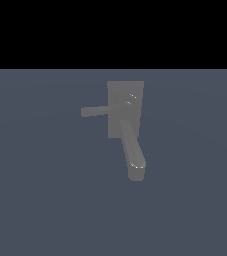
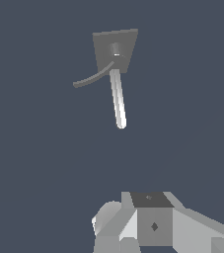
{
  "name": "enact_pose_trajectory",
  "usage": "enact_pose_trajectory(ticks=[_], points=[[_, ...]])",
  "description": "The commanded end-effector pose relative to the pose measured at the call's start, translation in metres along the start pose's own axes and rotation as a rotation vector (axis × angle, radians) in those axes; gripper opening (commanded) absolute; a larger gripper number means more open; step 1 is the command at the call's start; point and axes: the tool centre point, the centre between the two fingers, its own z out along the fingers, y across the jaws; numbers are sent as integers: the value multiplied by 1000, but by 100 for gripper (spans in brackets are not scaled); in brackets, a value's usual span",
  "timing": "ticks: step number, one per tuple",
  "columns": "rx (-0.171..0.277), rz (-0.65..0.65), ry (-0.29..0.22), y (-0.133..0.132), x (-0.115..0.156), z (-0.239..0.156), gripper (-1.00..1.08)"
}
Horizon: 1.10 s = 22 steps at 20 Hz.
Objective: Turn on the faucet by rotating a designated handle.
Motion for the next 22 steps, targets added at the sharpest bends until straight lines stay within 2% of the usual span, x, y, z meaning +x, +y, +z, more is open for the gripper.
enact_pose_trajectory(ticks=[1,13,18,22], points=[[1,16,2,2,1,-3,-100],[-5,73,-53,8,3,-1,-100],[-8,73,-46,8,3,-2,-100],[-37,80,-32,10,3,-5,-100]])
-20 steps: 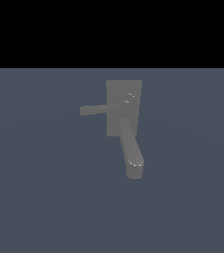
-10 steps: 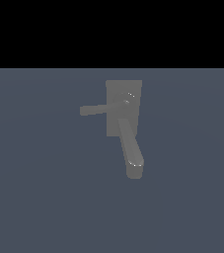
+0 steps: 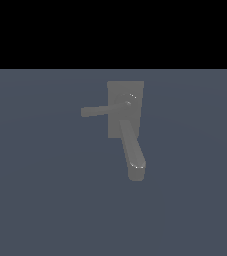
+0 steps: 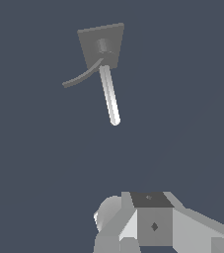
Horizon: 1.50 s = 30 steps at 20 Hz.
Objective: Turn on the faucet by rotating a designated handle.
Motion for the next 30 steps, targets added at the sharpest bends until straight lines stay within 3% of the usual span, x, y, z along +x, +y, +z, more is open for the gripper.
enact_pose_trajectory(ticks=[1,6,11,21,30], points=[[-24,6,13,1,0,-2,-100],[-107,26,62,5,2,-11,-100],[-238,57,140,9,3,-27,-100],[-607,127,372,5,6,-80,-100],[-955,152,595,-23,7,-131,-100]])
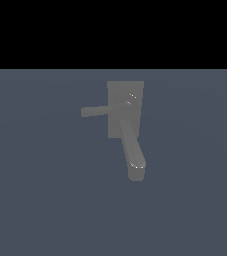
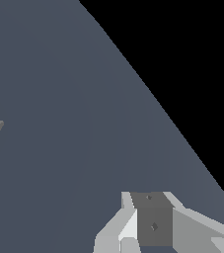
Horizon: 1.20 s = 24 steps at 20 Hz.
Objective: Turn on the faucet by rotating a designated handle.
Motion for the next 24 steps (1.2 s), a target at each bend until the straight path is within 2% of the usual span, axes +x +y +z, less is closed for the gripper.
enact_pose_trajectory(ticks=[1,7,13,18,24], points=[[-94,4,69,2,8,-16,-100],[-309,-5,235,-3,27,-56,-100],[-514,-43,404,-24,44,-97,-100],[-672,-100,546,-54,55,-129,-100],[-845,-203,713,-106,65,-158,-100]])
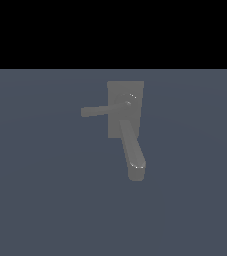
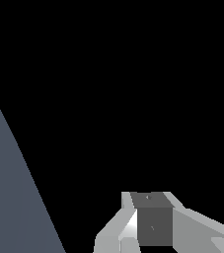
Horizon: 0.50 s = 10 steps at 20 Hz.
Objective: Turn on the faucet by rotating a designated handle.
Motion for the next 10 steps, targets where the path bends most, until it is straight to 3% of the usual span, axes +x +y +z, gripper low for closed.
enact_pose_trajectory(ticks=[1,10], points=[[-61,-40,83,-11,17,-18,-100],[-229,-219,381,-78,66,-85,-100]])
